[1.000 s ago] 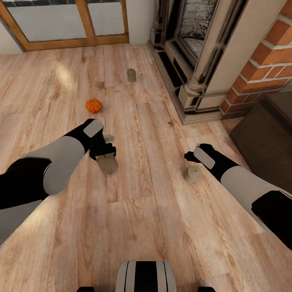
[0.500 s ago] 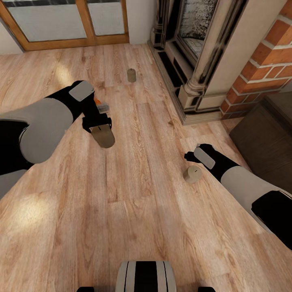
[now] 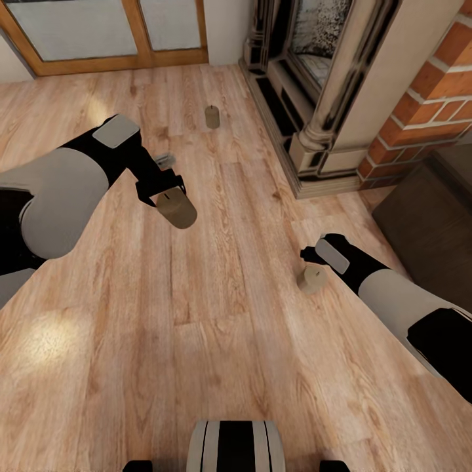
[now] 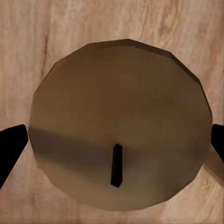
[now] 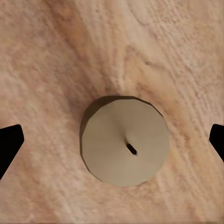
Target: Place each of the two pumpkins and all three candles from the living room inside a cabinet in the living room (use any cabinet), then make sure every cabinet is closed, and position the cauldron so it is next to a table in the living room.
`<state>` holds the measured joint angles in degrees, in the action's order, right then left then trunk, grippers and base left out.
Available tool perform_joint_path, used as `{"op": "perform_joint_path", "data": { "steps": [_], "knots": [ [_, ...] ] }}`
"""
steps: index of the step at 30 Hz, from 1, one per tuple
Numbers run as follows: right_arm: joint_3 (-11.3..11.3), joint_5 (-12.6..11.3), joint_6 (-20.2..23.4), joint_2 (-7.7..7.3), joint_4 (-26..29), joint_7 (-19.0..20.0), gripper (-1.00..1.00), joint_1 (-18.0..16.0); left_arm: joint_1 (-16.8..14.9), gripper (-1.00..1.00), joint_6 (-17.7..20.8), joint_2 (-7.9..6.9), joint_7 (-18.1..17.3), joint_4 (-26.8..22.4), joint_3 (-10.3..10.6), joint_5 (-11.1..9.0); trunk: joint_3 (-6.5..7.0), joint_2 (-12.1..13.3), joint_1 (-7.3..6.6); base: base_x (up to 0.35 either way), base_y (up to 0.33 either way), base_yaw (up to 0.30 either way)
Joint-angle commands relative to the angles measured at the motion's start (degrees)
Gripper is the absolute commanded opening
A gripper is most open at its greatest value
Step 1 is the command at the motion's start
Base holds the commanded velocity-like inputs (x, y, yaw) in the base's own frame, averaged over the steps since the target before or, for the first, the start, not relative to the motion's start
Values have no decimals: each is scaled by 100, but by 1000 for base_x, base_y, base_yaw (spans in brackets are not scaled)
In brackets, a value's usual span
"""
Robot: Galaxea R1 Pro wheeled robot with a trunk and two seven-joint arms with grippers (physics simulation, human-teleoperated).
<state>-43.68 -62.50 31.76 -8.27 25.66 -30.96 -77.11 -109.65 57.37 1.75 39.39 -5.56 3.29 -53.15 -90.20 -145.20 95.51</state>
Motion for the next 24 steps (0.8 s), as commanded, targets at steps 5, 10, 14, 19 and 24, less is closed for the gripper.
{"op": "perform_joint_path", "data": {
  "steps": [5,10,14,19,24],
  "knots": [
    [-44,-38,15,-13,-4,-41,100,-5,-3,-100,5,-3,57,-14,31,-92,-115,-9,11,0,0,0],
    [-42,-28,15,-15,-8,-41,100,-5,-4,-100,3,1,59,-16,31,-98,-226,-15,24,0,0,0],
    [-46,-32,10,-10,-10,-41,100,-5,-4,-100,3,0,60,-16,31,-99,-314,-21,34,0,0,0],
    [-49,-30,7,-9,-9,-41,100,-5,-4,-100,3,-5,57,-16,31,-99,-314,-21,34,0,0,0],
    [-43,-18,6,-13,-3,-41,100,-5,-4,-100,3,-7,57,-16,33,-99,-314,-21,34,0,0,0]
  ]
}}
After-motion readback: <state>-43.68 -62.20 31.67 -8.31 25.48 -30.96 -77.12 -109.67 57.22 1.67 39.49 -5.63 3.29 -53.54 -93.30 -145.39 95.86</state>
